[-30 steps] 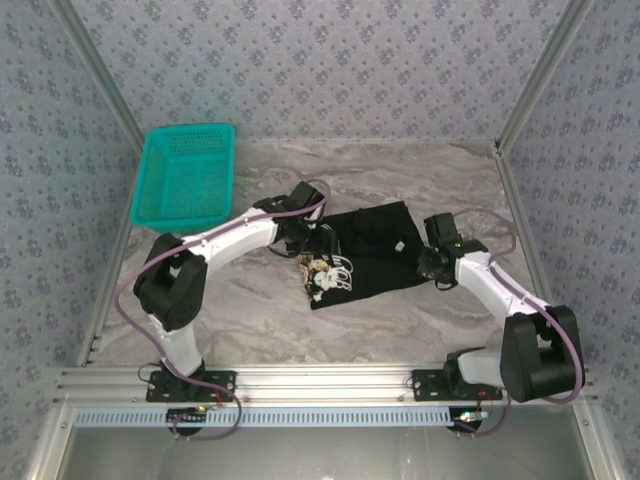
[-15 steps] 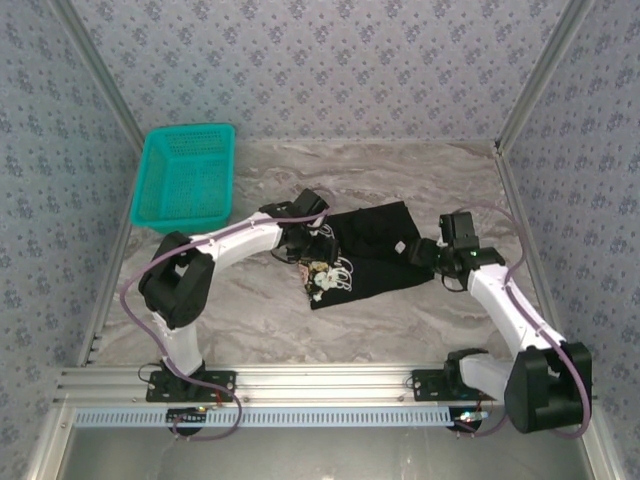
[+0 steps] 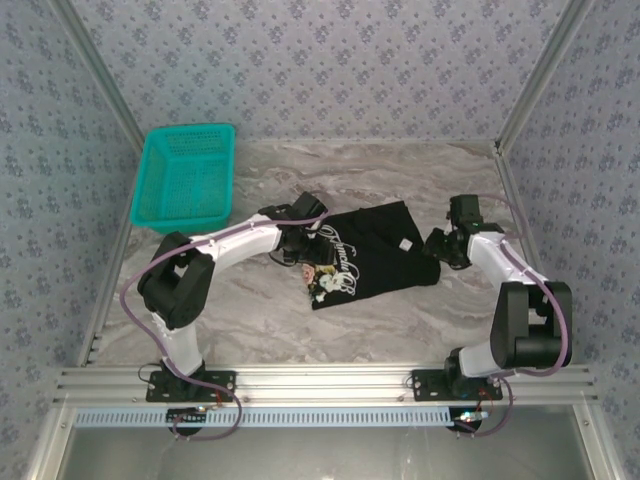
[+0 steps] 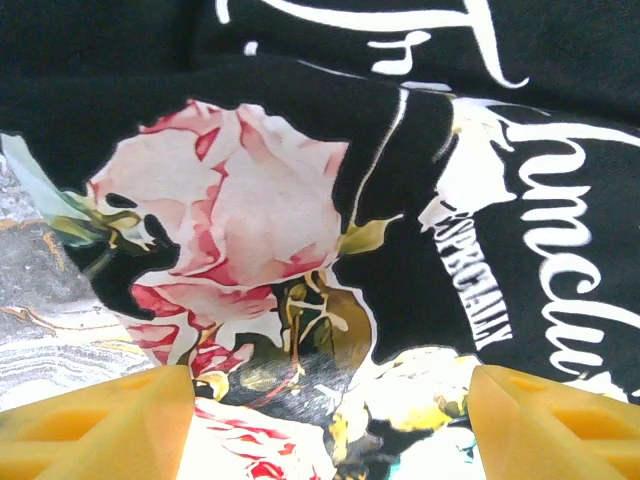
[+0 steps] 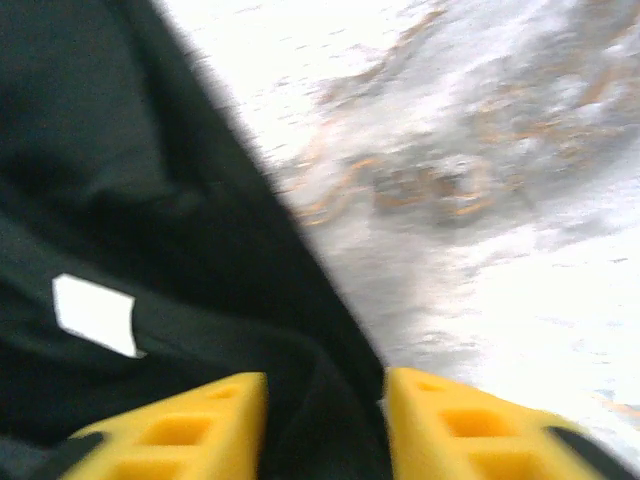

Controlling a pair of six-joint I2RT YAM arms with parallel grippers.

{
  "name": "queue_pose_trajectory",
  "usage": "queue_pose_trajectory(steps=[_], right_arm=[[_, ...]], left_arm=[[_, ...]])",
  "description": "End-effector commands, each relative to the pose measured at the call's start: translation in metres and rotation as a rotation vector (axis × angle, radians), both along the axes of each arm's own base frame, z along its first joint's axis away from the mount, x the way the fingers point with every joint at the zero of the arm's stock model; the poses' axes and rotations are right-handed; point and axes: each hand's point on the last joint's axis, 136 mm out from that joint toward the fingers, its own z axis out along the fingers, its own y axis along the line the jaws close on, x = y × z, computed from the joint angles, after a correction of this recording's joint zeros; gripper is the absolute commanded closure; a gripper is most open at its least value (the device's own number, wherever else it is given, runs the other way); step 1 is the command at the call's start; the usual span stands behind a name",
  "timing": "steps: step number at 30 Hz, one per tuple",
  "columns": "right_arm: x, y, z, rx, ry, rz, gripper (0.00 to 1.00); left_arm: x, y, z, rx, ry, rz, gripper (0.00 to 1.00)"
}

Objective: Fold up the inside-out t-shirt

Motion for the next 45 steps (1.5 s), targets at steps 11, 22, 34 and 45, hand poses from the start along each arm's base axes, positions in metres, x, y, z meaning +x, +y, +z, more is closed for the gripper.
queue_pose_trajectory(steps=[11,22,34,45], right_arm=[[0.089,0.105,0.05,0.118,-0.233,0.348,0.3],[0.126,0.147,0.011,0.287,-0.122,0.462,0.43],[0.131,0.129,0.024,0.281,-0.137,0.438,1.0],[0.113,0.134,0.011,0.32,-0.098,0.526,0.39]], left_arm=[[0.007,-0.001,0.018,-0.017,-0.063,-0.022,0.27],[0.007,0.0,0.022,-0.015,-0.068,-0.022,0.27],[0.009,0.011,0.025,-0.017,-0.07,0.009,0.27],[0.009,0.013,0.024,-0.013,-0.067,0.017,0.27]])
